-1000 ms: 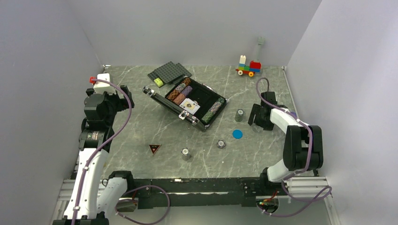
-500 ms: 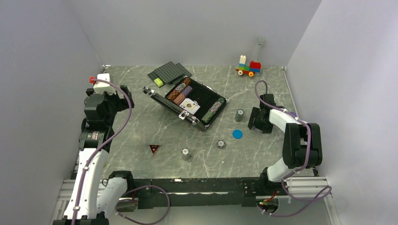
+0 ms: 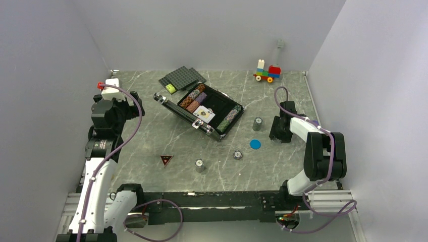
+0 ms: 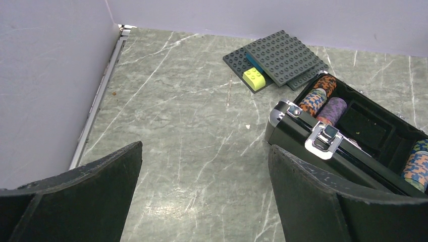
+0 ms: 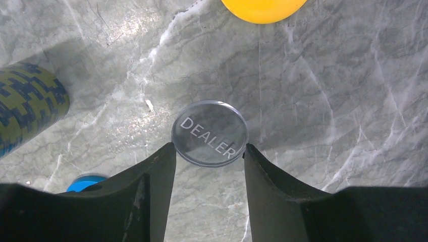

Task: Pack up texas hold em set

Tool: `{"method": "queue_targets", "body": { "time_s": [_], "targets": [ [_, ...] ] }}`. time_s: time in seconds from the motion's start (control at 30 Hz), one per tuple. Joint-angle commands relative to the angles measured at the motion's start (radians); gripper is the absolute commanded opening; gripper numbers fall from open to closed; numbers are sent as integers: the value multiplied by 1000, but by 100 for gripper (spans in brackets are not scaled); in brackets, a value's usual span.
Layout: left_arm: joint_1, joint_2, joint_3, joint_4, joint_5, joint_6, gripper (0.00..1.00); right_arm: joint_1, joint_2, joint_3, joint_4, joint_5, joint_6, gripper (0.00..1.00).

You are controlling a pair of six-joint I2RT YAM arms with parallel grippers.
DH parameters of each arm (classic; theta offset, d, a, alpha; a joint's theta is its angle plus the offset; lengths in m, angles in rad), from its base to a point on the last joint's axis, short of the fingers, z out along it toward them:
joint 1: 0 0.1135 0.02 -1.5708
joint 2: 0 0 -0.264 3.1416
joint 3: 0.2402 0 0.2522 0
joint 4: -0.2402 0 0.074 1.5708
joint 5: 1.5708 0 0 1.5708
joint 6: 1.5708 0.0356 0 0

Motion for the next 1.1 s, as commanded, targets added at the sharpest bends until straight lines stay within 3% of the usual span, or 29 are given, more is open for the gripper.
{"method": "queue_targets", "body": {
  "time_s": [0.0, 0.23, 0.43, 0.63, 0.8, 1.07],
  "targets": [
    [1, 5, -5, 37, -12, 12, 98, 3, -6, 4, -9, -33, 6, 40],
    [1, 79, 28, 37, -82, 21, 98, 3, -33, 74, -61, -38, 2, 37],
    [1, 132, 77, 19, -70, 41, 98, 3, -31, 232, -240, -35, -8, 37],
    [1, 90, 104, -61, -50, -10, 98, 3, -41, 401, -384, -92, -7, 34],
    [1, 77, 143, -132, -112, -33, 98, 79, -4, 551, -415, -129, 6, 34],
    [1, 70, 158, -219, -132, -159, 98, 242, 196, 790, -379, -151, 2, 32]
  ]
}}
